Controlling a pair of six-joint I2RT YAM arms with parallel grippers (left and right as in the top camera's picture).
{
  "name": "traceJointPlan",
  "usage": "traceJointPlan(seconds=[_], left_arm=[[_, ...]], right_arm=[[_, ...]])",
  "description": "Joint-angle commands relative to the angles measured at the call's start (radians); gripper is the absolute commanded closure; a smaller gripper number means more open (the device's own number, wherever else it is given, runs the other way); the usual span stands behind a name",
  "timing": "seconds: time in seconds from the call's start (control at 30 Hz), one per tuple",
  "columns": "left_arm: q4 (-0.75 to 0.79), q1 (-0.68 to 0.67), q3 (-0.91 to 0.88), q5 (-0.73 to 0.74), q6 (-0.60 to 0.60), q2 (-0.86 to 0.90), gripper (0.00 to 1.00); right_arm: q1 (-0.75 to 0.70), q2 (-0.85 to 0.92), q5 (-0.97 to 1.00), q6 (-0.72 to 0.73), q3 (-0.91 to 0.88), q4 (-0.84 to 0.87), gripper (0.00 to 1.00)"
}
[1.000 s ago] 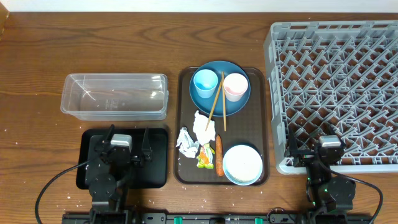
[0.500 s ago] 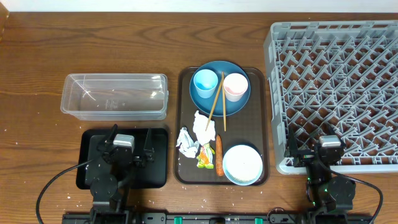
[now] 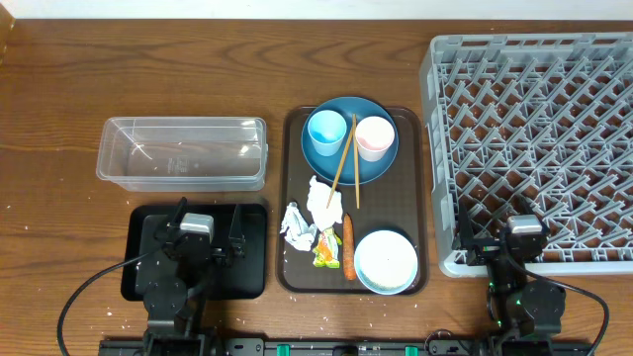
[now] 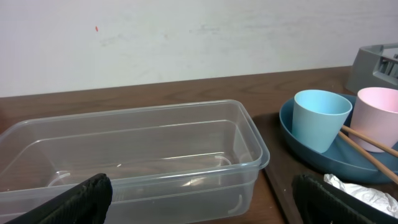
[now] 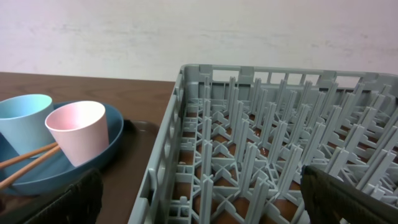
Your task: Sort waste into correct bins and load items into the dishwasher rack
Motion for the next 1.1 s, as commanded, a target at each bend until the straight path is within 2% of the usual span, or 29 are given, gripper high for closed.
traceJointPlan(seconds=[0.0, 0.8, 0.9, 1.0, 1.07], left_arm=[[-0.011, -0.003, -0.029, -0.001, 0.006, -0.009, 0.05], [0.016, -0.003, -0.029, 0.01, 0.006, -0.007, 0.05], [0.024, -0.003, -0.016, 0.011, -0.097, -0.007, 0.05], [-0.05, -0.003, 0.062, 0.04, -0.259, -0.007, 0.05], [-0.117, -0.003, 0.149, 0.076, -0.309, -0.005, 0.05]], right_arm=[[-0.003, 0.0, -0.001, -0.004, -0.002, -0.004, 0.01], [-0.003, 0.0, -0.001, -0.004, -0.002, -0.004, 0.01], [-0.003, 0.0, -0.001, -0.004, -0.002, -0.004, 0.01], [-0.003, 0.0, -0.001, -0.004, -0.002, -0.004, 0.01], [-0.003, 0.0, -0.001, -0.004, -0.002, -0.004, 0.01]])
